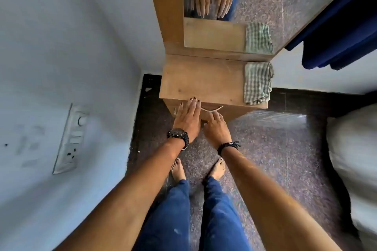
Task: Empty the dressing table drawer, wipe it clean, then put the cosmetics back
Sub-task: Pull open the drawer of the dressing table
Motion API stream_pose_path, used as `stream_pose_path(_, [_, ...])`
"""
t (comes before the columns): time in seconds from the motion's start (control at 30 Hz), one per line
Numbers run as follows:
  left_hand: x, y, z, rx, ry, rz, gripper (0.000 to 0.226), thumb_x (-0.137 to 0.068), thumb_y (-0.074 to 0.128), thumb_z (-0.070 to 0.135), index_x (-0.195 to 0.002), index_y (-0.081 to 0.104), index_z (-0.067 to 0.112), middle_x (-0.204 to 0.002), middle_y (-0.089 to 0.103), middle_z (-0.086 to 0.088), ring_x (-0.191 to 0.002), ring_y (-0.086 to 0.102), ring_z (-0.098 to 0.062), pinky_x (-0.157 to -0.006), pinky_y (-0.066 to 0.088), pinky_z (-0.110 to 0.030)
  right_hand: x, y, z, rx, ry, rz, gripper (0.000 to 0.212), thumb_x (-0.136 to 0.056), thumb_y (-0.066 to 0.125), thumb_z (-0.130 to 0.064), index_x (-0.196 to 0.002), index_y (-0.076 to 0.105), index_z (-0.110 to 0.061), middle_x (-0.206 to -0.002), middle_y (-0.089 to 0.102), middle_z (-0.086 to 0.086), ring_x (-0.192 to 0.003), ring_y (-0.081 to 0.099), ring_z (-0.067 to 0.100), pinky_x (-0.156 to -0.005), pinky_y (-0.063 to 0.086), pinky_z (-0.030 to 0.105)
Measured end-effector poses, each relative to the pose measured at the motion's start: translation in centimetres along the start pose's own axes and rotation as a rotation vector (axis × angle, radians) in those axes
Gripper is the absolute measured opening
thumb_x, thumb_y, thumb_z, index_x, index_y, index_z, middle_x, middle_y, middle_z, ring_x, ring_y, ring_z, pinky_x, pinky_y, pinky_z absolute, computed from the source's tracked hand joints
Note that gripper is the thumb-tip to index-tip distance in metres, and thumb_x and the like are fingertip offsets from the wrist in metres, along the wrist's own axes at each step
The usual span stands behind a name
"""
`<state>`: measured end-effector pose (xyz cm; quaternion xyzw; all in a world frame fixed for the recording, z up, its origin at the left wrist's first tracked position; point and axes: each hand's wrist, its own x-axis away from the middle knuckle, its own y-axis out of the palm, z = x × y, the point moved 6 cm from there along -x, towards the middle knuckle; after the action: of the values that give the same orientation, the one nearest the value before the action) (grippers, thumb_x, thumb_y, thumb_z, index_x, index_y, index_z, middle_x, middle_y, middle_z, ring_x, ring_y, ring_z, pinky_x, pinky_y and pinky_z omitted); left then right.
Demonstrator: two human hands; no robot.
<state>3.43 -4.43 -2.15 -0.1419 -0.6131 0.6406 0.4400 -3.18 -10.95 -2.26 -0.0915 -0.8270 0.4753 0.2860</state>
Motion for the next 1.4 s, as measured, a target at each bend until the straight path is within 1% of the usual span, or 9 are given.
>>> stream_pose_path(0.13, [-2.5, 1.3, 0.3, -0.039, 0.062, 0.2, 0.066, -0.089, 0.048, 0.02, -0.146, 0.018, 0.004, -0.154, 0.019, -0.012, -0.143, 0.018, -0.027, -0.116, 0.008, -0.045, -1.7, 1.6, 2.2, 0.051, -0.025, 0.099, 0.046, -0.084, 0.041, -0.014, -0.128, 0.05, -0.002, -0.122, 0.058, 0.012, -0.121, 0.046, 0.029, -0.109, 0.03, 0.033])
stream_pose_path(0.27, [-3.8, 3.3, 0.2, -0.102, 0.096, 0.392, 0.066, -0.083, 0.052, 0.02, -0.142, 0.028, 0.003, -0.15, 0.031, -0.013, -0.139, 0.028, -0.028, -0.116, 0.012, -0.047, -2.7, 2.3, 3.5, 0.036, -0.087, 0.229, 0.051, -0.075, 0.031, -0.019, -0.113, 0.06, 0.001, -0.105, 0.063, 0.015, -0.102, 0.059, 0.033, -0.094, 0.048, 0.04])
stream_pose_path(0.5, [-4.4, 4.9, -0.2, -0.064, 0.127, 0.677, 0.062, -0.083, 0.053, 0.017, -0.14, 0.031, 0.004, -0.146, 0.037, -0.013, -0.138, 0.026, -0.023, -0.117, 0.009, -0.045, -5.5, 5.8, 7.4, -0.046, -0.129, 0.427, 0.029, -0.087, 0.053, -0.006, -0.115, 0.061, -0.002, -0.114, 0.063, 0.014, -0.107, 0.053, 0.03, -0.094, 0.047, 0.039])
stream_pose_path(0.77, [-3.4, 8.8, -0.1, 0.072, 0.271, 0.995, 0.055, -0.083, 0.054, 0.002, -0.135, 0.036, 0.005, -0.139, 0.035, -0.009, -0.135, 0.029, -0.023, -0.116, 0.023, -0.042, -6.2, 7.6, 8.8, -0.191, -0.238, 0.801, 0.019, -0.087, 0.06, 0.002, -0.103, 0.068, -0.003, -0.107, 0.067, 0.01, -0.103, 0.052, 0.021, -0.091, 0.04, 0.027])
stream_pose_path(0.93, [-5.6, 12.8, -0.1, 0.124, 0.431, 0.949, 0.037, -0.094, 0.035, 0.003, -0.13, 0.042, 0.004, -0.131, 0.054, -0.012, -0.125, 0.045, -0.022, -0.11, 0.035, -0.04, -6.4, 8.1, 9.3, -0.223, -0.298, 0.913, 0.017, -0.087, 0.059, 0.002, -0.1, 0.07, -0.002, -0.104, 0.069, 0.01, -0.101, 0.06, 0.023, -0.096, 0.035, 0.016])
stream_pose_path(1.13, [-6.1, 12.0, 0.1, 0.19, 0.332, 0.921, 0.031, -0.083, 0.053, 0.001, -0.112, 0.063, 0.003, -0.112, 0.067, -0.011, -0.105, 0.061, -0.023, -0.096, 0.045, -0.03, -5.8, 7.3, 8.7, -0.259, -0.298, 0.915, 0.015, -0.086, 0.06, -0.001, -0.094, 0.072, -0.005, -0.096, 0.071, 0.009, -0.096, 0.064, 0.026, -0.094, 0.036, 0.025])
stream_pose_path(1.2, [-5.7, 11.1, 0.4, 0.23, 0.256, 0.802, 0.035, -0.082, 0.053, -0.001, -0.115, 0.062, 0.007, -0.116, 0.065, -0.01, -0.107, 0.062, -0.025, -0.092, 0.048, -0.031, -5.8, 6.7, 8.3, -0.269, -0.259, 0.831, 0.018, -0.086, 0.057, -0.002, -0.091, 0.073, -0.008, -0.093, 0.071, 0.009, -0.094, 0.062, 0.028, -0.09, 0.035, 0.025])
stream_pose_path(1.3, [-4.1, 9.9, 1.0, 0.251, 0.12, 0.551, 0.053, -0.087, 0.041, -0.007, -0.135, 0.043, 0.016, -0.133, 0.054, -0.009, -0.116, 0.056, -0.027, -0.092, 0.048, -0.036, -5.1, 5.7, 7.4, -0.193, -0.215, 0.685, 0.023, -0.083, 0.052, 0.0, -0.086, 0.073, -0.008, -0.091, 0.07, 0.01, -0.091, 0.06, 0.031, -0.083, 0.036, 0.028])
stream_pose_path(1.4, [-2.6, 9.4, 1.3, 0.258, 0.035, 0.377, 0.064, -0.086, 0.037, -0.009, -0.142, 0.028, 0.021, -0.127, 0.055, -0.015, -0.106, 0.059, -0.034, -0.076, 0.05, -0.041, -5.2, 5.4, 7.6, -0.162, -0.115, 0.542, 0.027, -0.085, 0.05, -0.002, -0.096, 0.073, -0.009, -0.101, 0.068, 0.012, -0.1, 0.059, 0.03, -0.084, 0.045, 0.034])
